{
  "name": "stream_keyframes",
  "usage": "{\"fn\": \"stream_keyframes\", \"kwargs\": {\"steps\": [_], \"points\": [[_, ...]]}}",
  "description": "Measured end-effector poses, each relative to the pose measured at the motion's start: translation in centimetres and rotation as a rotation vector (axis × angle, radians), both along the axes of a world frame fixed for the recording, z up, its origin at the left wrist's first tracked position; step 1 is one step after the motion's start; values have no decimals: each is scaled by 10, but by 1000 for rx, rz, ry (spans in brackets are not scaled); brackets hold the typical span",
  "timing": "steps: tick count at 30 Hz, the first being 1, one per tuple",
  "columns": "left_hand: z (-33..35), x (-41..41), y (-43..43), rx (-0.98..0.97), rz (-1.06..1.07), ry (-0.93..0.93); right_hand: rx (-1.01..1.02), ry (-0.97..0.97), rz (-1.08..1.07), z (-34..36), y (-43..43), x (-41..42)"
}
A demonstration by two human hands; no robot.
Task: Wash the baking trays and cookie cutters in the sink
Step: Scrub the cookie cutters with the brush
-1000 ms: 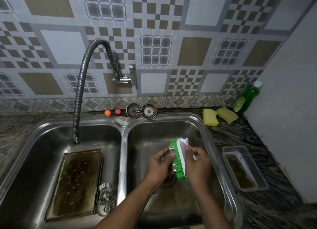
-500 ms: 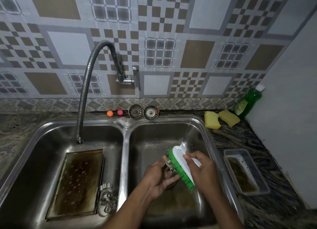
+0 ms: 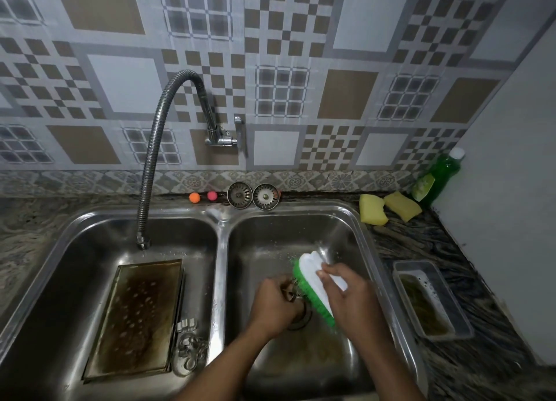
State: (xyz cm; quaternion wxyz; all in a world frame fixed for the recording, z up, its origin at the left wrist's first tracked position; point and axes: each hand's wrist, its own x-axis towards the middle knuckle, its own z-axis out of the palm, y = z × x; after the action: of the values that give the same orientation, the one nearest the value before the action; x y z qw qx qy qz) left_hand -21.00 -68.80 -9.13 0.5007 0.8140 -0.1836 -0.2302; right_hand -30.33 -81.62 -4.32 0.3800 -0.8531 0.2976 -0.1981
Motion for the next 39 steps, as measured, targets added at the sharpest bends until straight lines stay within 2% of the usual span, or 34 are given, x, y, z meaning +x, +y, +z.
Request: {"fn": "stream_keyframes", "kwargs": {"steps": [3, 9, 11, 13, 15, 18, 22, 30, 39], "points": [[1, 6, 2, 99, -28, -173, -151, 83, -3, -2, 6, 7], [7, 24, 23, 84, -28, -337, -193, 84, -9, -3, 13, 28], [1, 27, 46, 98, 18, -315, -159, 38, -1, -4, 18, 34], [-7, 31, 76, 65, 169, -303, -146, 12, 17, -5, 26, 37], [-13, 35, 108, 36, 406, -317, -113, 21, 9, -7, 29, 37], [-35, 42, 150, 164, 608, -173, -41, 57, -18, -16, 26, 34], [-80, 41, 182, 445, 510, 45, 3, 88, -16, -28, 29, 32], [-96, 34, 188, 535, 446, 101, 32, 87, -24, -39, 20, 20], [-114, 33, 200, 623, 344, 54, 48, 110, -108, -27, -2, -9]]}}
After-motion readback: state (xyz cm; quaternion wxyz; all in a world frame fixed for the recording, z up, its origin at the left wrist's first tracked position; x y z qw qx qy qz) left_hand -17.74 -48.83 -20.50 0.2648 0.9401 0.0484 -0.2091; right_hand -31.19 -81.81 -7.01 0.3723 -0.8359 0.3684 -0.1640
